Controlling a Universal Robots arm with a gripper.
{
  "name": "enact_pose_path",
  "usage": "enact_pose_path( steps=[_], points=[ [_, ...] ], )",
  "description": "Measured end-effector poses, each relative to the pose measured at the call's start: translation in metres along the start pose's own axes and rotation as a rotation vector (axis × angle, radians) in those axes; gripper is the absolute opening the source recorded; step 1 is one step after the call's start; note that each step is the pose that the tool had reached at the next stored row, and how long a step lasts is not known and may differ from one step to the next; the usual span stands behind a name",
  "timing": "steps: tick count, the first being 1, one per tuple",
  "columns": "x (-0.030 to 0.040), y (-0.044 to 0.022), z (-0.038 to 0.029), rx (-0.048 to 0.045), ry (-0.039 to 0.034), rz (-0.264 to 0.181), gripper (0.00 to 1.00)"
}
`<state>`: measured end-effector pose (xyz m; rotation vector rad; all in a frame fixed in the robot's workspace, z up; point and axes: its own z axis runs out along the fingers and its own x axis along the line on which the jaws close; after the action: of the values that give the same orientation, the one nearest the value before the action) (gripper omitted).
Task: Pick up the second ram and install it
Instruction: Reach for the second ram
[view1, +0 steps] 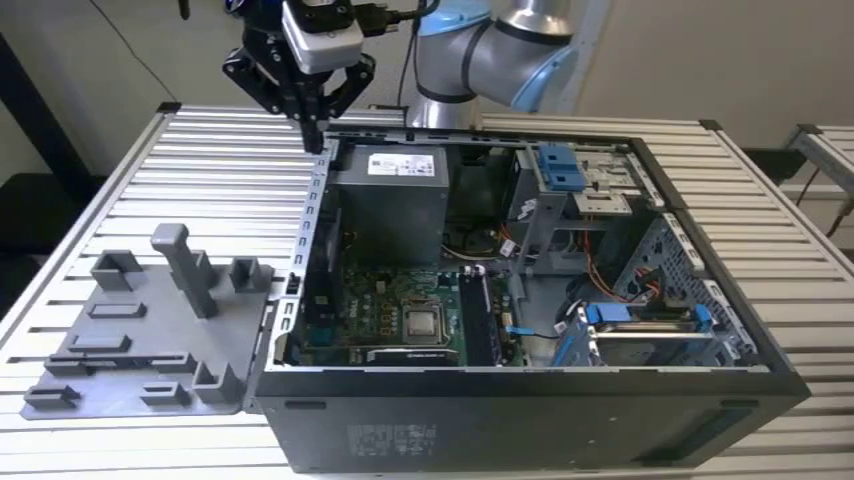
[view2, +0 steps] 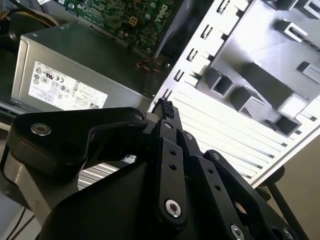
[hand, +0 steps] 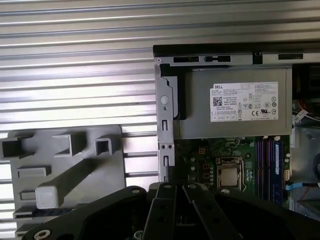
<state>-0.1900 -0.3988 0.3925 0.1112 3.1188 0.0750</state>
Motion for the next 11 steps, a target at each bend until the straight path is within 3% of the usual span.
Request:
enact_pose_path(
  steps=[11],
  points=[
    [0.0255, -0.0018, -0.0003, 0.0, 0.0002, -0.002, 0.11]
  ],
)
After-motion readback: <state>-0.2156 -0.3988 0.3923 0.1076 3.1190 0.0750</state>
